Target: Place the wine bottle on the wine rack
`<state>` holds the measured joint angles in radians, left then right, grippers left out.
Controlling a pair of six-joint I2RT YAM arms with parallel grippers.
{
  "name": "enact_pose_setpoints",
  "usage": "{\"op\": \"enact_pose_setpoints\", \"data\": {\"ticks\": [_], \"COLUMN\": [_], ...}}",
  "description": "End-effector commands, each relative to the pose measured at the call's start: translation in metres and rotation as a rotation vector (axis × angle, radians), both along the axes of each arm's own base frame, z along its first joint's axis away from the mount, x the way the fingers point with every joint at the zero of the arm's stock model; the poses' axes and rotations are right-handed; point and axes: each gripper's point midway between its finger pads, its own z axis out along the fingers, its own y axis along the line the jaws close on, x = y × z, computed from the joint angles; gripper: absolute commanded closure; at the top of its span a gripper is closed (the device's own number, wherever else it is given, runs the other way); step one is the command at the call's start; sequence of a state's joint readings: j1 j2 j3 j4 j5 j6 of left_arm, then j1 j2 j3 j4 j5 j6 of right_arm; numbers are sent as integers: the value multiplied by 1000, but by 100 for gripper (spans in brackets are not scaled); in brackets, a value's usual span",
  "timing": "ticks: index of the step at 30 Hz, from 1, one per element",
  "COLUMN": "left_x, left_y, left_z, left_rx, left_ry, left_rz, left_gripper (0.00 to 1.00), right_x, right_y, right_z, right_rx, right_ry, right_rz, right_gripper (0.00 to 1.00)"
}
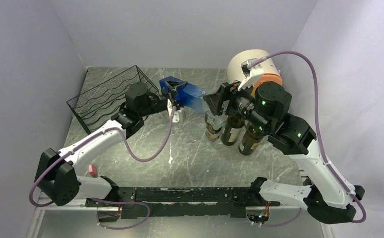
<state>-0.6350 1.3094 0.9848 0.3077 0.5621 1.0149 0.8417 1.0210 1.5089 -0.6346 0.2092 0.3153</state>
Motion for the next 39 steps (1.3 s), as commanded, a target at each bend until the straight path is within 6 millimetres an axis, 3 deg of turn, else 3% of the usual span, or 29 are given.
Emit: {"op": "enact_pose_setpoints", "data": {"ticks": [1,4,7,16,21,31,39], "left_x": [-8,-8,-6,-14,-16,-25,-23], "left_y": [0,-1,-2,3,2,2,2], "left_z": [69,69,68,66,66,74,80], "left_rx": [13,66,133,176,187,156,142], "left_ry": [-398,-488,-568,-762,-795,-813,-770], "left_rz": [-13,-7,16,65,73,58,65], "left_gripper": [93,93,93,93,93,93,93], "right_x": [-4,0,7,6,9,21,24], "right_y": [-11,-10,-7,24,34,35,46], "right_z": [11,5,-16,-65,-87,-129,-145], "right_rx": [-29,-73,-177,-243,-267,-354,-351], "right_ry": [-26,-36,9,110,158,219,248], "right_rz": [-17,-12,-15,109,131,90,112], "right_gripper": [21,21,21,18,16,8,16]}}
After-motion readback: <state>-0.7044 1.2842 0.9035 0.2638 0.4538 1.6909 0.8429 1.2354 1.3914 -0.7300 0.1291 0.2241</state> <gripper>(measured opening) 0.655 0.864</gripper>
